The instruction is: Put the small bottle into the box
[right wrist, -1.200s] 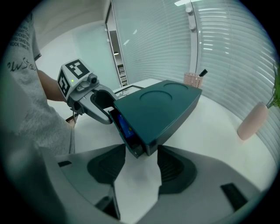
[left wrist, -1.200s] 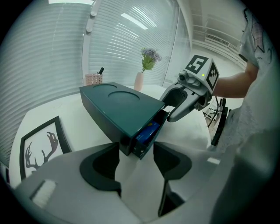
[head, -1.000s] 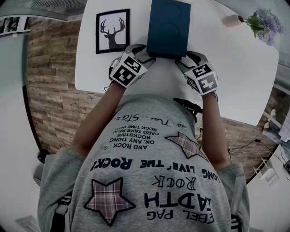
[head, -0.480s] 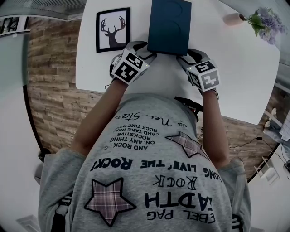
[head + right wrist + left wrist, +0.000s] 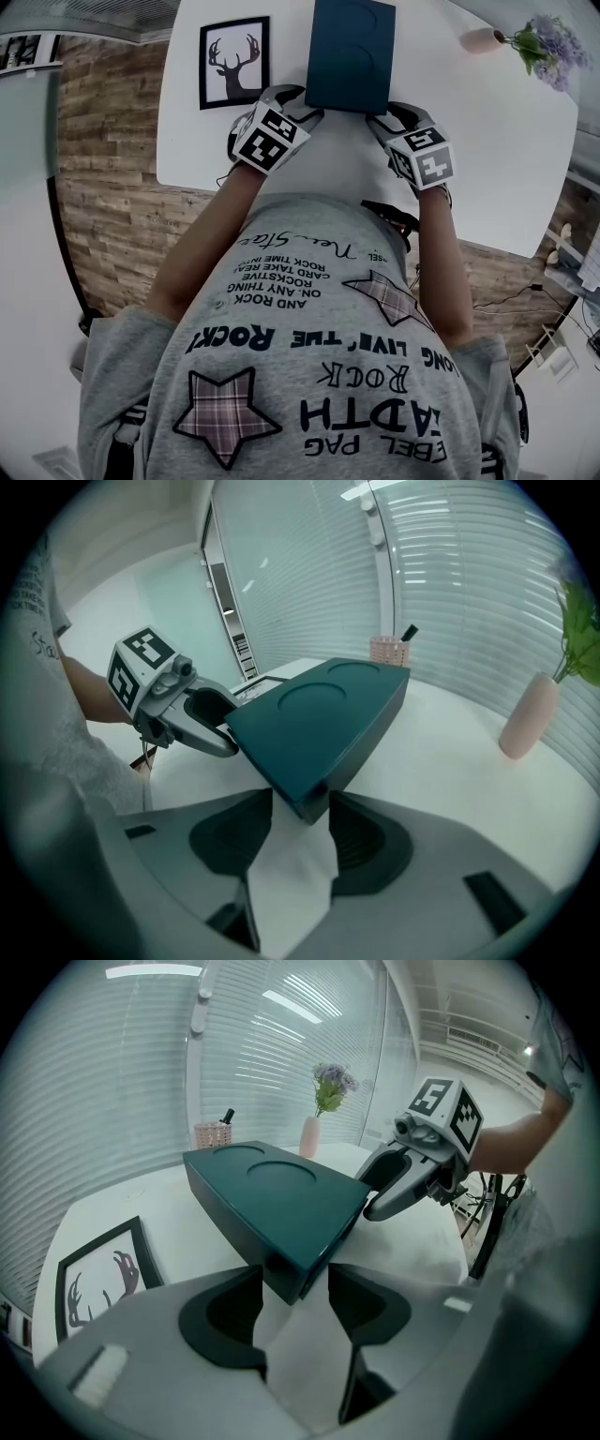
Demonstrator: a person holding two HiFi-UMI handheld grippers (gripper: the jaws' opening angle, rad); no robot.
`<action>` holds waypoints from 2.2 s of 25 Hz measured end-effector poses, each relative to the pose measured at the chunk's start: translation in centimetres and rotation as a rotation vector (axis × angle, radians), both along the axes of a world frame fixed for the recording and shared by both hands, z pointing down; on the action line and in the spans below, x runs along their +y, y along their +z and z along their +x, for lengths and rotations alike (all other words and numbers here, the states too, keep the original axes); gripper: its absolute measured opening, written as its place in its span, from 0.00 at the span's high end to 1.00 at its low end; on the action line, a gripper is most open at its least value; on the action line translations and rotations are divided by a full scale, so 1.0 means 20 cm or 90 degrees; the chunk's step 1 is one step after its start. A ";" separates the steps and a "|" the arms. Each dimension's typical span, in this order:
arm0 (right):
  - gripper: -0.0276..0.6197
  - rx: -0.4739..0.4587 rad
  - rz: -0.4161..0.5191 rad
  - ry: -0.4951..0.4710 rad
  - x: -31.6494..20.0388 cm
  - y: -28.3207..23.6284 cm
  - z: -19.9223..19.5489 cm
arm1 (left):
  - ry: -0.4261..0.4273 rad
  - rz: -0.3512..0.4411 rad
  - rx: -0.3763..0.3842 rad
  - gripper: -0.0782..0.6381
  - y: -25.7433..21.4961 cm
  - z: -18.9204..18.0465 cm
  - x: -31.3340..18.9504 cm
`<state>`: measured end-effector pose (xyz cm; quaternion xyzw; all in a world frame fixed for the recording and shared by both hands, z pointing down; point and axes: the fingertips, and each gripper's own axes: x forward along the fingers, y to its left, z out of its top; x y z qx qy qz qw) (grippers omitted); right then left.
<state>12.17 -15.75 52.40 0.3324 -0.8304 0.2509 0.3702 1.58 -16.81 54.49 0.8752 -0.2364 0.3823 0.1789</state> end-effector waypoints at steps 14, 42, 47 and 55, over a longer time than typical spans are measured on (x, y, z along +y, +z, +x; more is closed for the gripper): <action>0.65 0.000 0.038 -0.007 0.06 -0.17 -0.01 | -0.034 0.025 0.026 0.57 -0.16 -0.09 0.09; 0.93 -0.166 0.344 0.140 0.14 -0.97 0.13 | -0.100 0.307 0.144 0.88 -0.85 -0.17 0.17; 0.93 -0.202 0.368 0.173 0.18 -1.09 0.15 | -0.104 0.348 0.174 0.88 -1.02 -0.19 0.21; 0.93 -0.217 0.428 0.197 0.28 -1.27 0.18 | -0.118 0.409 0.226 0.88 -1.27 -0.22 0.26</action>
